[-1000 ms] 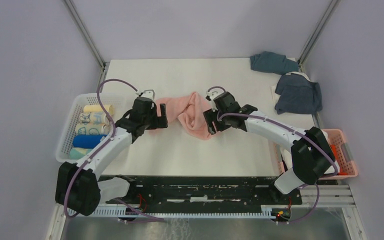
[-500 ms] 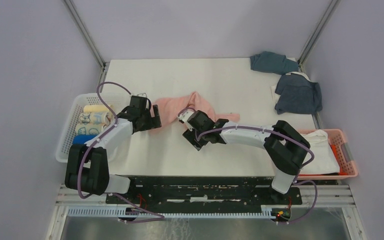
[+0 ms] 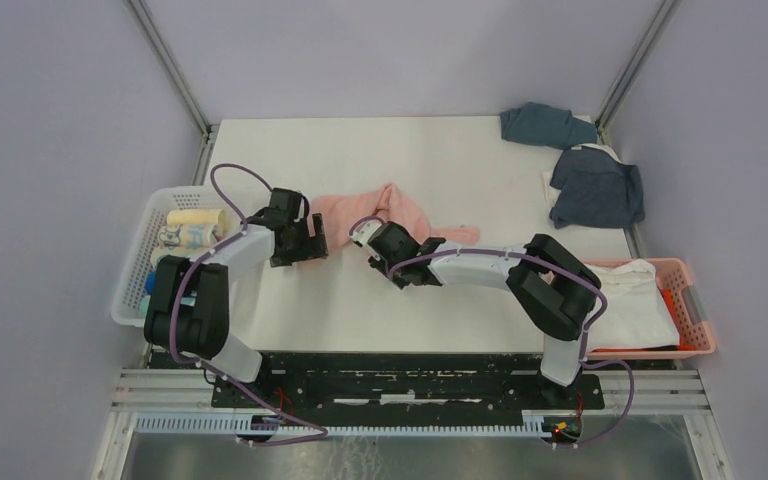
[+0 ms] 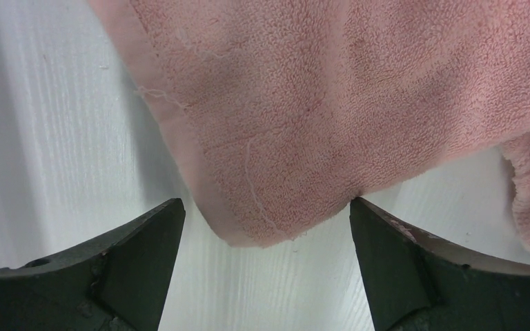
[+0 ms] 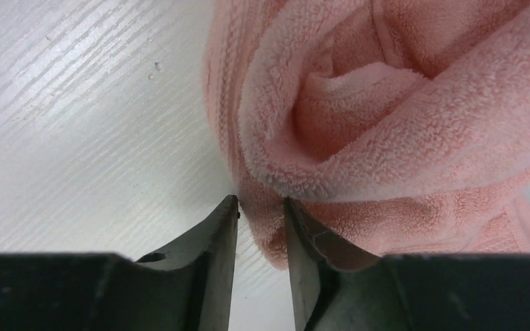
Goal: Roll the towels
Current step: Pick up the towel at the center of the board.
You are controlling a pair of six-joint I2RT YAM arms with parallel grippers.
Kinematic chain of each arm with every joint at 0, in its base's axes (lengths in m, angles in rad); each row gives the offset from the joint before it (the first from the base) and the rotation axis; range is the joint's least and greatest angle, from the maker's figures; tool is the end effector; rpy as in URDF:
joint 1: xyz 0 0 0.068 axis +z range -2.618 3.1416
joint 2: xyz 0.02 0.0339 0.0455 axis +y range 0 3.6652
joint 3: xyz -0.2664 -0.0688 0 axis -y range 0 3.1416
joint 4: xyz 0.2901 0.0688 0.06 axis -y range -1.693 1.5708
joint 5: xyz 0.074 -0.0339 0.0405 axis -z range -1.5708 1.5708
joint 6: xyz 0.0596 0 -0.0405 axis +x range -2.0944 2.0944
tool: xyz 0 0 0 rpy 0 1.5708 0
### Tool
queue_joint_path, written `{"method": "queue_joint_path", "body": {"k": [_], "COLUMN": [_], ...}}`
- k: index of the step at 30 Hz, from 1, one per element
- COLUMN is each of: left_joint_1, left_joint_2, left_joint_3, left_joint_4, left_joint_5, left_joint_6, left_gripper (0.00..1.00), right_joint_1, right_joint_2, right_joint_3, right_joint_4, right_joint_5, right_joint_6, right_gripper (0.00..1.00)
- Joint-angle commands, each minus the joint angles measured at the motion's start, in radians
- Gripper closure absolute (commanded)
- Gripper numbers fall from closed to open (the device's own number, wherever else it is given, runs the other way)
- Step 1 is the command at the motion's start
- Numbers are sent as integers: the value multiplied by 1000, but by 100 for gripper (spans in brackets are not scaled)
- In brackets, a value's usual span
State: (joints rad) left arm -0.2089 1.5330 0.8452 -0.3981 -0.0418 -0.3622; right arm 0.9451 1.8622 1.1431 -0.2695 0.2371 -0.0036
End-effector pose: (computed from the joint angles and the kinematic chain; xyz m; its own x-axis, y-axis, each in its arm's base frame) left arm 0.3277 -0.0669 0.1237 -0.8760 -0.1762 -0.4490 -0.1307 0.9828 -0.1306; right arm 0.2614 0.3378 0.1125 -0.4866 -0.6794 -0.5491 -0.7140 0.6715 -0.1982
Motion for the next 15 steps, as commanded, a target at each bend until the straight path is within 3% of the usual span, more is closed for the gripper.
{"method": "queue_joint_path", "body": {"k": [1,4,6,8,11,13,15], "left_joint_1": [2,1,2,2,2,1,3], "left_joint_2": [36,64,82,90,57,11,-47], "left_joint_3": [44,52,61,73,112,163,226], "left_joint_4": [18,28,32,32,-3,-60,-132], "left_joint_5": [54,80,98,108,106,88,64], "left_joint_6": [3,3,6,8,19,33,49], "left_gripper": [6,15,28,58,83,93,97], "right_joint_1": [-2,-8,-16,-30,-73,-113,-171], "right_joint_2": [-18,-51,-80,-121,-210,-295,-403], "right_joint_3": [31,22,14,5,-22,-40,-42], "right_joint_4": [32,31,28,20,-5,-51,-109], "right_joint_5": [29,34,36,36,18,-2,-33], "right_joint_6": [-18,-24,-22,-25,-39,-46,-51], "right_gripper": [68,84,92,99,99,100,100]}}
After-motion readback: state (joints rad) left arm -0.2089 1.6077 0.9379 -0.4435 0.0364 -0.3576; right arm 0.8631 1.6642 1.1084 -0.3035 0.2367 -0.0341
